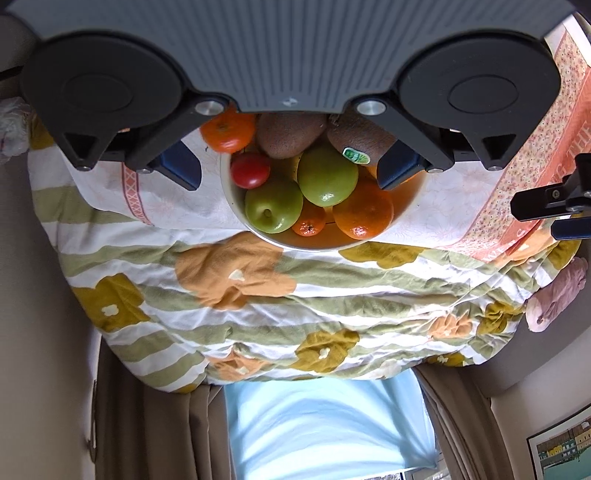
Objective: Organize fruits
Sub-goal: 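Move the right tool toward the last loose small mandarin on the cloth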
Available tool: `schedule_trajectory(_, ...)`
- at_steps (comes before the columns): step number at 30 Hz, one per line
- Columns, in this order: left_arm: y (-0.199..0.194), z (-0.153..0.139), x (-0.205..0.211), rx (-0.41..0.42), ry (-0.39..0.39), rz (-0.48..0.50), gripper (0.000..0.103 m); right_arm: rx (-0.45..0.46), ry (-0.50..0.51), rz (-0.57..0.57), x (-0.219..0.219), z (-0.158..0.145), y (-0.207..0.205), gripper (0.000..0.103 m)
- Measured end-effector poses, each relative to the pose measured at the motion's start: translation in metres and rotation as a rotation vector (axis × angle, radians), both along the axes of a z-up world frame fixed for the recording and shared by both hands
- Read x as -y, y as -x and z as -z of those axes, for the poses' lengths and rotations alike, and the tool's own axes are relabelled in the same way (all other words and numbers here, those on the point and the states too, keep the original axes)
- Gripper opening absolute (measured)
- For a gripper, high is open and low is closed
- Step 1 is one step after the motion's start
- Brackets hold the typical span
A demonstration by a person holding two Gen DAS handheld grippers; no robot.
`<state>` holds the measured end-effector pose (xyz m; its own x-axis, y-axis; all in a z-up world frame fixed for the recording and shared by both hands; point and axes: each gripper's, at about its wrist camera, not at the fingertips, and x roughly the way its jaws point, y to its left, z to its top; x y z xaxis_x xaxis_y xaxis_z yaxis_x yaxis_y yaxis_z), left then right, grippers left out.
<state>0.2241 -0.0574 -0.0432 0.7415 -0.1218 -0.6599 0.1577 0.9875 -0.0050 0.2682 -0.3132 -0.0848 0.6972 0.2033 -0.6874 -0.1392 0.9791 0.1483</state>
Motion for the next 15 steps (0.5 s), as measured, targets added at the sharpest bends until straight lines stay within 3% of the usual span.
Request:
schedule_trajectory(9,0.051,-0.01,-0.021,0.048,0.016,0.036,0.098,0.002,0.001,0.105,-0.004,-0.006,0.073,0.103)
schedule_trajectory(15,0.081,-0.012,-0.034,0.077,0.021,0.037,0.101,-0.046,0.068,0.223,0.018,0.002,0.085,0.103)
